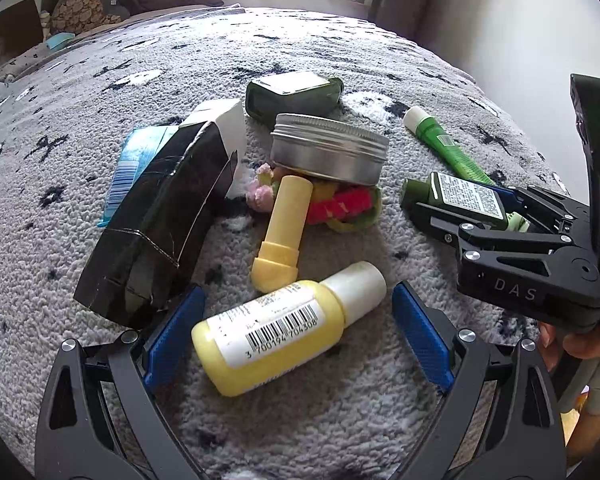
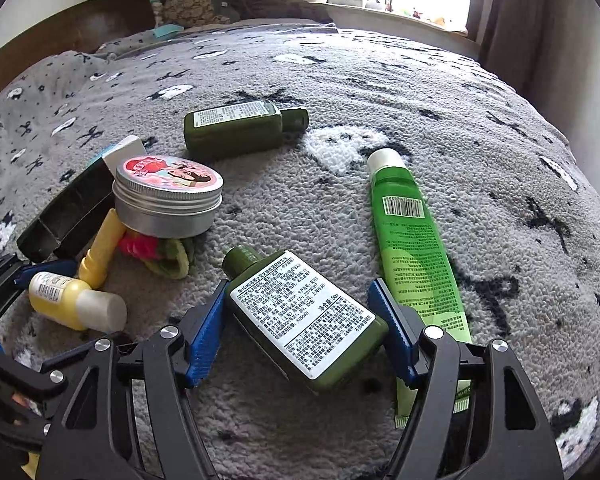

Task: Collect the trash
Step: 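Grasp the dark green bottle with the right gripper while the left grasps the yellow bottle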

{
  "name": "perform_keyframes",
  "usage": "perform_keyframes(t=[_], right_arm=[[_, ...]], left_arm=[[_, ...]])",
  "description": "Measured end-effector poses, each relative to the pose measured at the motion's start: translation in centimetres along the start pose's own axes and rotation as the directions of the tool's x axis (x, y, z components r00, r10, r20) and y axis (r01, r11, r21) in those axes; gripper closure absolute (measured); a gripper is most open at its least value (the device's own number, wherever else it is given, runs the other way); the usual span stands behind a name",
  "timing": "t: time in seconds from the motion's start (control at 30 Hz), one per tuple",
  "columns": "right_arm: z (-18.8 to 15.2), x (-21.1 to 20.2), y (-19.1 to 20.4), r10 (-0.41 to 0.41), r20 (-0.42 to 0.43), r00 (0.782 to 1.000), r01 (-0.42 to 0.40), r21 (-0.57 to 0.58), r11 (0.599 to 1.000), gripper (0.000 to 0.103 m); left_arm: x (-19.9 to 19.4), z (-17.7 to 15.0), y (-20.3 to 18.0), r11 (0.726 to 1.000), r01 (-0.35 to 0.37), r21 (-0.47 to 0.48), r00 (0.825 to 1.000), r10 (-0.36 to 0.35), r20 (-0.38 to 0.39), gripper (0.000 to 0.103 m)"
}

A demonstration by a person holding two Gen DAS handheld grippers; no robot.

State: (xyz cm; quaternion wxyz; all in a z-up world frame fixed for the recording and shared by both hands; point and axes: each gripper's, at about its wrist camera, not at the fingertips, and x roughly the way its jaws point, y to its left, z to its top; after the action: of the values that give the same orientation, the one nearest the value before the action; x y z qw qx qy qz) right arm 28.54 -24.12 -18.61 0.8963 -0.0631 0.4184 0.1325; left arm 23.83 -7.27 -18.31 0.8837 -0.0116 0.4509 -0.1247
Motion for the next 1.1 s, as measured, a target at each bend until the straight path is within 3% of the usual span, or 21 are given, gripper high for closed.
perform_keyframes(t=[0.27,0.63,1.1], right_arm=[[-0.9,-1.0,-0.5,0.003,0.011,1.000,-0.003,-0.004,1.000,0.034],[-3.5,-4.5,0.0,-0.026,0.045,0.999,0.024,0.038,0.999,0.034],[-8.5,-10.3,2.8,-0.074,0.072,0.995,0.067,0.087,0.994,0.034]], left_arm=[[0.5,0.4,0.0,0.999,-0.043,0.025,0.999,0.043,0.010,0.028],[-1.8,-1.6,-0.3,0.997,-0.063,0.042,0.998,0.062,0.024,0.028],[-8.7,-7.2,-0.4,0.997,-0.045,0.065,0.997,0.041,0.068,0.029]])
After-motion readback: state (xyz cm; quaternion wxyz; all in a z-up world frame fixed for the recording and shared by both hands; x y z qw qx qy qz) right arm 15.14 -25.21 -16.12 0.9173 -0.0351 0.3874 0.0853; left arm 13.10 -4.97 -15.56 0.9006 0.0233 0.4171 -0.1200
